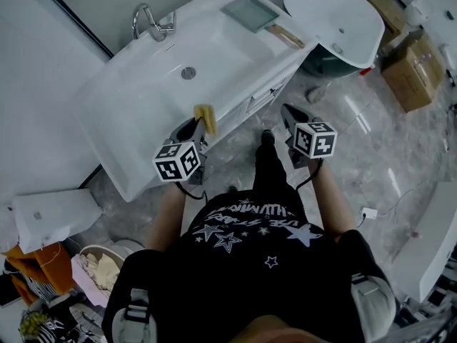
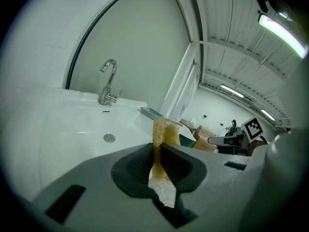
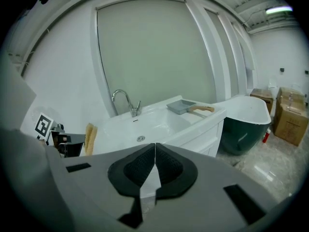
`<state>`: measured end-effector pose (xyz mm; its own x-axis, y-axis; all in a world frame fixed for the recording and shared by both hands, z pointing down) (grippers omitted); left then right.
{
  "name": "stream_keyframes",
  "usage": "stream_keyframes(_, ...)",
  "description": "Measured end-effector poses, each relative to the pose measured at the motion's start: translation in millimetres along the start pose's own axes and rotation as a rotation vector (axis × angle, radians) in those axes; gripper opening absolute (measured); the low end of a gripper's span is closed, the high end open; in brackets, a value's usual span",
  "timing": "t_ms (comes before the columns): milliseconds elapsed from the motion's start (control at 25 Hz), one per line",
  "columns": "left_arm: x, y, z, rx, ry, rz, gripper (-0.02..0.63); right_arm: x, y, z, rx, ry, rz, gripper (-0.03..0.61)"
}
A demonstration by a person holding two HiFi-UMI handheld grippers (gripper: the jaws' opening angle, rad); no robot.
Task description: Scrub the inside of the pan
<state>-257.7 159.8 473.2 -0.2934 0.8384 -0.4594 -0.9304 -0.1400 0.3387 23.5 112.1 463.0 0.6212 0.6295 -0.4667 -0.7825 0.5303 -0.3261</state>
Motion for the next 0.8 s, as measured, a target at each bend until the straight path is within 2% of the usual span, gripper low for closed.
stream_keyframes(160, -22, 4, -18, 0.014, -0.024, -0.042, 0.051, -23, -26, -26, 0.021, -0.014, -0.012, 0.008)
stream_keyframes(440, -79, -10, -44, 0.010, -0.016, -0.064, 0.051, -56, -100, -75, 0.014, -0.045, 0.041, 0.009)
stream_keyframes(800, -155, -41, -80, 0.020, -0.009, -0.092, 0.051, -90, -184, -129, 0.082, 0.004, 0.044, 0.009)
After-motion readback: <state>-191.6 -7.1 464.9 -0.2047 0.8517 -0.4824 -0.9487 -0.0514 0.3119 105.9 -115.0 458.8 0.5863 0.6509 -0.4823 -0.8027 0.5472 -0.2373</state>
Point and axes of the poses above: the fingertips, and each gripper's own axes: x backward along the fingers, y to its left, z out of its underside, the point moved 4 cm from there along x, backward along the fingers, and after that the axes turned 9 degrees about -z, right-handed, at the moved point
